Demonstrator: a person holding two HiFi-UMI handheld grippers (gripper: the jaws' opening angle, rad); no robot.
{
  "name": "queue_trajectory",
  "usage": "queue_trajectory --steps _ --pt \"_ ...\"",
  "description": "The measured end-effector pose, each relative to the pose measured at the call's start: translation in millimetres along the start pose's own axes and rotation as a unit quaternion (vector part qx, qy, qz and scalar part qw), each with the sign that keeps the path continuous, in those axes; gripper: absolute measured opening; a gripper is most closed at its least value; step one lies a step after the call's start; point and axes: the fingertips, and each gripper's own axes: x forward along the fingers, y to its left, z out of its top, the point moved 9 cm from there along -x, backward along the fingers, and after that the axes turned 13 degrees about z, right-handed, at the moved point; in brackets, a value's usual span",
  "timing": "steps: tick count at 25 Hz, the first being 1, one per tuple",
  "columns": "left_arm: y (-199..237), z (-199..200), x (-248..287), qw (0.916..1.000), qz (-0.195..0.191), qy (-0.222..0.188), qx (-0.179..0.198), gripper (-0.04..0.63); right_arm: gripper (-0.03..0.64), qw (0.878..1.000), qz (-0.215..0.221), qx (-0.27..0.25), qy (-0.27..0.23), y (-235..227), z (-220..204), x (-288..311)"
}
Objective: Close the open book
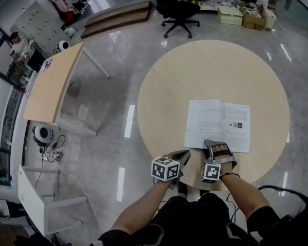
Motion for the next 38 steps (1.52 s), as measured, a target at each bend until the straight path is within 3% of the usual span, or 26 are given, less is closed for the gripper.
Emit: queue_trajectory --steps 6,9,14,18,22,26,32,38 --pt "3.1 -3.7 -8.1 1.0000 0.000 -0.008 -0.003 -0.017 0.127 0.999 -0.012 -0.028 0.015 10.4 3.9 10.4" --pt "8.8 -7.3 -14.0 0.9999 0.007 -0.009 -0.009 -0.017 0.080 0.999 -0.026 -0.016 0.008 14.5 5.4 11.1" --pt "15.1 -12.7 -20.1 0.9998 0.012 -0.008 -0.010 -0.017 0.046 0.996 -0.055 0.067 -0.029 8.4 5.5 1.9" --pt "15.2 -12.7 -20.9 0.9999 0.009 -0.007 -0.008 -0.017 0.029 0.985 -0.067 0.150 -0.058 1.9 2.0 -8.3" --pt "13.6 -7.1 -22.6 0.9999 0.001 -0.011 -0.003 -0.017 0.021 0.953 -0.083 0.275 -0.091 -5.7 -5.2 -23.4" --pt "13.8 -0.3 -19.7 0.9999 -0.001 -0.010 0.004 -0.017 0.018 0.917 -0.098 0.368 -0.123 -10.0 -16.4 -36.3" --pt "0.3 13.4 -14.5 0.9994 -0.019 -0.002 0.028 -0.017 0.018 0.850 -0.117 0.480 -0.181 -13.1 -36.7 -58.9" --pt "-21.0 19.6 -0.6 0.9973 -0.043 0.014 0.059 -0.017 0.018 0.808 -0.132 0.541 -0.194 -0.6 -61.4 -69.0"
